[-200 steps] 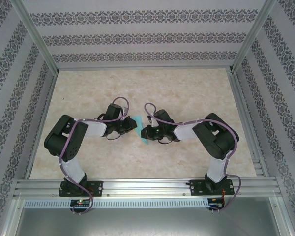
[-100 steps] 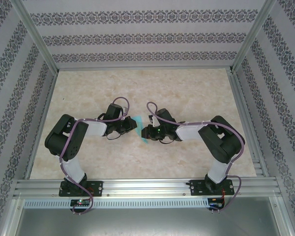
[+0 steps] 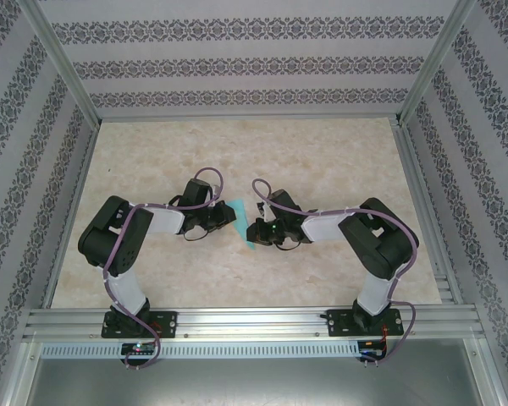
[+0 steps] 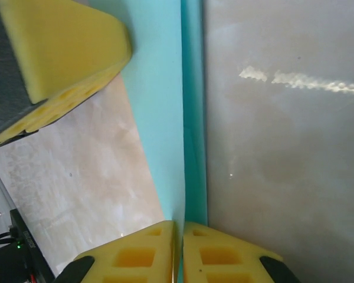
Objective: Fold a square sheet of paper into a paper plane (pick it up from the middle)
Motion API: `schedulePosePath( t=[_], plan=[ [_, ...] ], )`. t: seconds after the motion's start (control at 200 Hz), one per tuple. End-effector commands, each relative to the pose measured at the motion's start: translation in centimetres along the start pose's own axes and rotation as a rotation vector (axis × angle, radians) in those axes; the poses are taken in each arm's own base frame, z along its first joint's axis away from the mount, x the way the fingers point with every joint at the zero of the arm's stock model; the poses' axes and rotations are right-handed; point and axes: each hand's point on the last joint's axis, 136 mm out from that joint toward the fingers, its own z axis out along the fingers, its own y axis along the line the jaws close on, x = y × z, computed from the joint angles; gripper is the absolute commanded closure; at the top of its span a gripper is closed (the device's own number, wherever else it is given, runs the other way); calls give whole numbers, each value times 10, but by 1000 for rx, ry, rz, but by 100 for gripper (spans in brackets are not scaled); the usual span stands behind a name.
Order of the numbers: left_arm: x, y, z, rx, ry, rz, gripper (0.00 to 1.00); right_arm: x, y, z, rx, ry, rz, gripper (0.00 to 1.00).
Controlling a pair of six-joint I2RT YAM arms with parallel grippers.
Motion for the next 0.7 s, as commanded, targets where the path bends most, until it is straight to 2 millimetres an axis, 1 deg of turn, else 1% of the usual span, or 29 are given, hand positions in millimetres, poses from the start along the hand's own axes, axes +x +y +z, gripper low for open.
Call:
schedulePosePath(
  t=[0.0, 0.085, 0.245, 0.385, 0.54, 0.624, 0.699],
  plan=[
    [1, -9, 2, 8, 17, 33, 87, 9, -9, 8, 29, 25, -1, 88],
    [0, -14, -1, 26, 17, 33, 86, 8, -9, 7, 37, 26, -4, 88],
    [0, -36, -11, 105, 11, 57, 82, 7, -11, 7, 48, 22, -1, 89],
    [5, -51, -19, 165, 17, 87, 78, 8, -15, 8, 55, 23, 12, 89],
    [19, -52, -18, 165, 45, 104, 78, 8, -18, 10, 70, 26, 19, 89],
    [26, -43, -15, 138, 58, 93, 80, 8, -22, 11, 88, 28, 22, 88],
    [28, -35, -13, 109, 53, 81, 81, 8, -25, 11, 99, 28, 25, 88]
  ],
)
